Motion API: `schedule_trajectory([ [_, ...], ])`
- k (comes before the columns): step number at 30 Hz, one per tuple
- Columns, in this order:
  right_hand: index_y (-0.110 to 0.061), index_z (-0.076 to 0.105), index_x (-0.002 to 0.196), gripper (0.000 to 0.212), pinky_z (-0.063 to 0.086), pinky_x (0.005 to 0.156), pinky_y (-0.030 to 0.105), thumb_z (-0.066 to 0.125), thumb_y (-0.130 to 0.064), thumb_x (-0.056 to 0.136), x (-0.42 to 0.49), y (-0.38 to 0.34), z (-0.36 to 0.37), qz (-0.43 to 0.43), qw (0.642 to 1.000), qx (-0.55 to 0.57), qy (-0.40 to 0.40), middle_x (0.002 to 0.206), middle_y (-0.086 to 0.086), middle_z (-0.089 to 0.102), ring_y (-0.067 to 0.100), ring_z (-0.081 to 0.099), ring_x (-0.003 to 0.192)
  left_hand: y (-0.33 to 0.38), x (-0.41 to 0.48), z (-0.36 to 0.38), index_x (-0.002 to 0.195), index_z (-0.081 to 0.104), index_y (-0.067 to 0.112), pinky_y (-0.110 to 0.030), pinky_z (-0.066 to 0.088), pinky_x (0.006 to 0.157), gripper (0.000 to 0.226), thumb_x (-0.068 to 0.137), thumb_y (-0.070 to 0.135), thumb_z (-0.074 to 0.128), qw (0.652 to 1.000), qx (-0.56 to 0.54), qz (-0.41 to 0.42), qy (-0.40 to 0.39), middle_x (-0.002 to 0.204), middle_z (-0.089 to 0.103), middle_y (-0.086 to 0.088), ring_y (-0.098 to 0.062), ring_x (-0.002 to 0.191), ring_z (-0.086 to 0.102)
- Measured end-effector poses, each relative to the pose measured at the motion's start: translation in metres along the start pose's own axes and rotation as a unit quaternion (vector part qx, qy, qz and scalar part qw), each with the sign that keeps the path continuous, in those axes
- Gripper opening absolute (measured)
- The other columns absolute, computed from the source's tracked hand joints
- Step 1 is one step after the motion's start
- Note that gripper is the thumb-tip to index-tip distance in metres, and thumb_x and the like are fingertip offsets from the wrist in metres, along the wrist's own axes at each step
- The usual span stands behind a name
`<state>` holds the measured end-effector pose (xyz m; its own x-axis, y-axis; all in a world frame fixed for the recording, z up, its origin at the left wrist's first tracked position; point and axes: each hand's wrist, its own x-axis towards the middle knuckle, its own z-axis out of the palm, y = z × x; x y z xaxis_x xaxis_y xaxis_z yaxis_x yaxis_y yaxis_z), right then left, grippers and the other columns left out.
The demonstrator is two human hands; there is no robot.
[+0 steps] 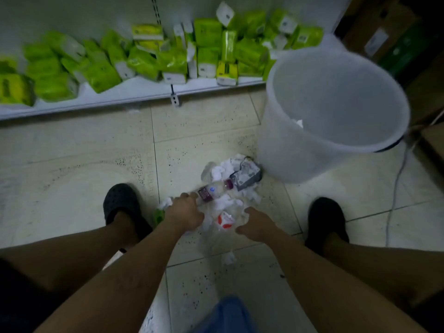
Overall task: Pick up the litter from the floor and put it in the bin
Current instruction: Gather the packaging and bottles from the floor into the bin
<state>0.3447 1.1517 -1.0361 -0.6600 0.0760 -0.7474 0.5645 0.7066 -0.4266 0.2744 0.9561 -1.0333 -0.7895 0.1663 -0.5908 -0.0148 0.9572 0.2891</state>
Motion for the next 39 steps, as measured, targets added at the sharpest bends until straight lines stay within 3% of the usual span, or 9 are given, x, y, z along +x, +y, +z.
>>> schedule_trajectory([
  [5,-0.011,0.029,0.143,0.084,0.047,0.099,0.040,0.072,-0.036,0.076,0.042,0.003,0.061,0.035,0.997,0.068,-0.018,0.139,0.014,0.044,0.030,0.051,0.121,-0.021,0.043,0.030,0.134,0.041,0.018,-0.045,0.042,0.100,0.061,0.078,0.034,0.061,0.998,0.062,-0.011,0.022,0.132,0.050,-0.012,-0.033,0.122,0.046],
  [10,-0.015,0.006,0.149,0.102,0.044,0.102,0.045,0.074,-0.036,0.076,0.082,0.006,0.094,0.128,0.972,0.195,0.031,0.145,0.018,0.032,0.035,0.045,0.127,-0.025,0.090,0.049,0.129,0.044,0.014,-0.046,0.040,0.095,0.052,0.081,0.025,0.059,0.998,0.055,-0.021,0.031,0.128,0.050,-0.014,-0.033,0.117,0.048],
  [13,-0.021,-0.003,0.149,0.110,0.044,0.101,0.051,0.075,-0.040,0.073,0.104,0.007,0.111,0.162,0.954,0.244,0.066,0.142,0.017,0.032,0.037,0.047,0.124,-0.034,0.114,0.058,0.137,0.037,0.014,-0.046,0.039,0.095,0.063,0.080,0.023,0.061,0.997,0.067,-0.015,0.041,0.134,0.047,-0.014,-0.034,0.123,0.044],
  [18,-0.024,-0.006,0.149,0.120,0.043,0.102,0.044,0.081,-0.038,0.067,0.133,0.010,0.131,0.174,0.923,0.322,0.122,0.144,0.016,0.038,0.034,0.047,0.127,-0.055,0.127,0.077,0.128,0.042,0.014,-0.046,0.041,0.093,0.064,0.071,0.018,0.071,0.996,0.078,-0.048,0.014,0.123,0.055,-0.016,-0.036,0.116,0.049],
  [21,-0.023,-0.005,0.149,0.121,0.043,0.101,0.043,0.082,-0.036,0.066,0.136,0.011,0.135,0.164,0.927,0.317,0.118,0.144,0.015,0.038,0.032,0.047,0.127,-0.062,0.122,0.081,0.129,0.041,0.015,-0.047,0.038,0.095,0.058,0.077,0.021,0.066,0.995,0.092,-0.042,0.025,0.123,0.055,-0.015,-0.034,0.116,0.049],
  [26,-0.020,0.013,0.145,0.107,0.047,0.080,0.029,0.084,-0.028,0.065,0.112,0.020,0.118,0.164,0.924,0.329,0.108,0.125,0.012,0.051,0.020,0.055,0.097,-0.052,0.105,0.057,0.134,0.038,0.018,-0.046,0.034,0.098,0.063,0.080,0.035,0.065,0.991,0.128,-0.028,-0.017,0.129,0.050,-0.014,-0.033,0.121,0.046],
  [33,-0.007,0.011,0.143,0.108,0.054,0.086,0.042,0.082,-0.035,0.066,0.058,-0.020,0.041,0.119,0.967,0.221,0.042,0.132,0.015,0.047,0.029,0.054,0.112,-0.007,0.058,-0.027,0.126,0.050,0.013,-0.046,0.046,0.097,0.067,0.075,0.054,0.066,0.978,0.189,0.007,-0.088,0.122,0.054,-0.015,-0.033,0.114,0.051],
  [37,-0.006,0.024,0.142,0.099,0.051,0.058,0.028,0.079,-0.039,0.066,0.033,-0.049,-0.014,0.020,0.986,0.149,0.068,0.124,0.011,0.054,0.025,0.059,0.100,0.019,0.027,-0.075,0.121,0.055,0.015,-0.041,0.050,0.089,0.075,0.062,0.058,0.072,0.984,0.175,-0.005,-0.040,0.119,0.057,-0.011,-0.031,0.110,0.052],
  [39,-0.004,0.025,0.143,0.100,0.055,0.069,0.034,0.080,-0.040,0.066,0.016,-0.057,-0.039,-0.027,0.988,0.121,0.093,0.125,0.012,0.054,0.030,0.059,0.108,0.030,0.008,-0.091,0.118,0.057,0.016,-0.037,0.050,0.083,0.076,0.060,0.062,0.071,0.989,0.145,-0.002,-0.001,0.117,0.060,-0.009,-0.029,0.105,0.055],
])
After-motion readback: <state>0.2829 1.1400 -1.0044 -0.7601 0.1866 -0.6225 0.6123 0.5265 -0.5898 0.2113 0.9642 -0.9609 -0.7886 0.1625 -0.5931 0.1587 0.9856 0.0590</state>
